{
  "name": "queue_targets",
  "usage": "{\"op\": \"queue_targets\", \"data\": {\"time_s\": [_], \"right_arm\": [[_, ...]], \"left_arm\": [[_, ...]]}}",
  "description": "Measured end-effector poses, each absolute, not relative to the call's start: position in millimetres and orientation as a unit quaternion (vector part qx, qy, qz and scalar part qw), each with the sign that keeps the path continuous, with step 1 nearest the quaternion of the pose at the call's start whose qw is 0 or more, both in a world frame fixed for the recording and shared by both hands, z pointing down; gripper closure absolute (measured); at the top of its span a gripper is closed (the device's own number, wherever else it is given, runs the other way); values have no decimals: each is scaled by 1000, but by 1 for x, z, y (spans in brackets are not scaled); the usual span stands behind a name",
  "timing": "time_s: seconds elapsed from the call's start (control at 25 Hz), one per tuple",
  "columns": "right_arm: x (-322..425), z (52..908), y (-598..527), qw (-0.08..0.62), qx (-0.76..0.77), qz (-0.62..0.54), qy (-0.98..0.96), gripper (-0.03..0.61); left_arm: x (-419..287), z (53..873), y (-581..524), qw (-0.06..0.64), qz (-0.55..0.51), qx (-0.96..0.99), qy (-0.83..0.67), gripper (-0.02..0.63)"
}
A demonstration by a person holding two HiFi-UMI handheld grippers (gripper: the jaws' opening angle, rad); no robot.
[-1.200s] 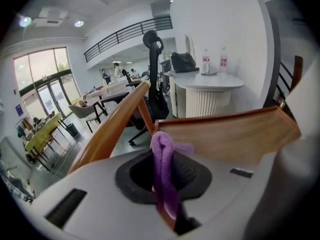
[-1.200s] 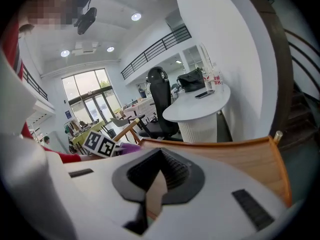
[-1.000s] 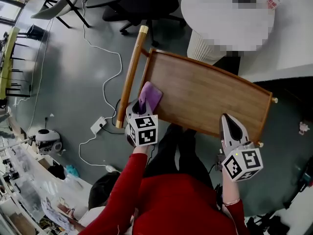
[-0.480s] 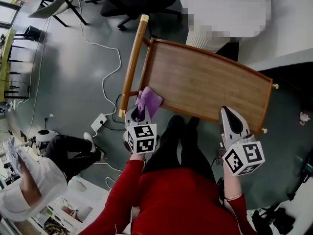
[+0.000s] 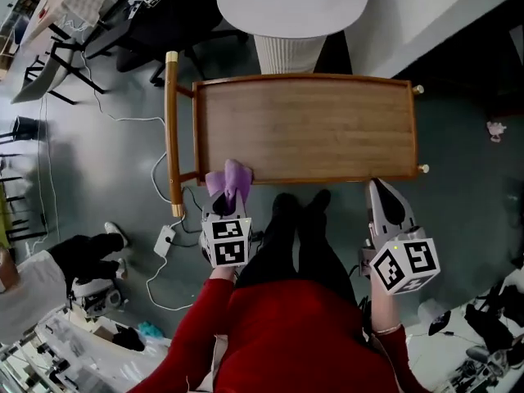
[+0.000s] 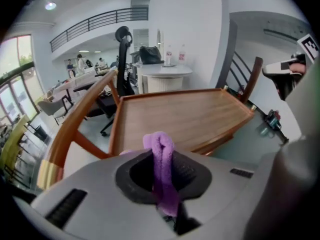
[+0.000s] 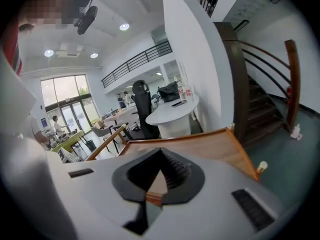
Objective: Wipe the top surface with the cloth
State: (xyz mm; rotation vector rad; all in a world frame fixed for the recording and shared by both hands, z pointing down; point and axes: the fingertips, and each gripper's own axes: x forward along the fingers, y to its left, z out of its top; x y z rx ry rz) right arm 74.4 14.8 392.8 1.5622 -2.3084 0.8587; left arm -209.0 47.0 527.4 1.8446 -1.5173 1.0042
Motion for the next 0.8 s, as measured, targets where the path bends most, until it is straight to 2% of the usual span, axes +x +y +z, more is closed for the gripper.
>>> {"op": "queue_targets", "data": {"time_s": [0.44, 0.8], "right_arm": [[167, 389, 59, 64, 651, 298, -695, 574], [249, 391, 102, 37, 728, 311, -610, 574]], "left_arm": [[44, 540, 39, 228, 376, 853, -280, 565], [205, 545, 53, 216, 373, 889, -155, 565]]}}
